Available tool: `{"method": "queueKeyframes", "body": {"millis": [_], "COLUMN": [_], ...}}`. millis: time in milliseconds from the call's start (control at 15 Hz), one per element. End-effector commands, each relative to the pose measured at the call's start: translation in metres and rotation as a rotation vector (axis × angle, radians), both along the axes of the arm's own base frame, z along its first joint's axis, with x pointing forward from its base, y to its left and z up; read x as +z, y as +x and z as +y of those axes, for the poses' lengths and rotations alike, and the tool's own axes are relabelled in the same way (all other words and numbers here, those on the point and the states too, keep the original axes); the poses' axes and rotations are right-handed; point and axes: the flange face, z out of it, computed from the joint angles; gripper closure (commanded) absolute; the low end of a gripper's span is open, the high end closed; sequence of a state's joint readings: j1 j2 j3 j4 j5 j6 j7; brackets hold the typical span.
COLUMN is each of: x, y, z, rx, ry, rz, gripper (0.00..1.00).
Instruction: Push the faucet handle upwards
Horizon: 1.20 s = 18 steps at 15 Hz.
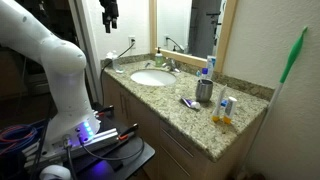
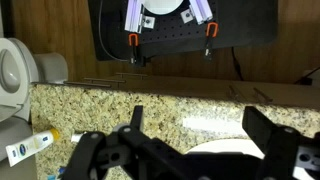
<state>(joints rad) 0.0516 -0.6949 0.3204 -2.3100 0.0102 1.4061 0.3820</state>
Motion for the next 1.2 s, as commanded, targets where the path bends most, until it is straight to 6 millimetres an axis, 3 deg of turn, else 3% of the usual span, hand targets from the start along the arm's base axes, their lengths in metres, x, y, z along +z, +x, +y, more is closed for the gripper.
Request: {"method": "queueKeyframes", "body": {"millis": [0,133,267,400,733,800,933,1067,1133], "x": [0.000,0.000,-0.015,-0.026,-0.026,-0.030,-0.032,-0.033,-0.043], "y": [0.000,0.000,0.018,0.061,0.163,0.122,0.155,0.166,0.167], "z": [0.000,0.000,0.006,0.009,0.008,0.011,0.008,0.008,0.011], "rx": [0.000,0.000,0.018,0.049,0.045,0.057,0.040,0.036,0.043], "ry": [0.000,0.000,-0.002,0.060,0.192,0.137,0.169,0.178,0.138], "rz": [0.001,0.001,0.038,0.026,0.022,-0.027,-0.008,0.002,0.026], "gripper": [0.00,0.00,0.00,0.00,0.00,0.00,0.00,0.00,0.00]}}
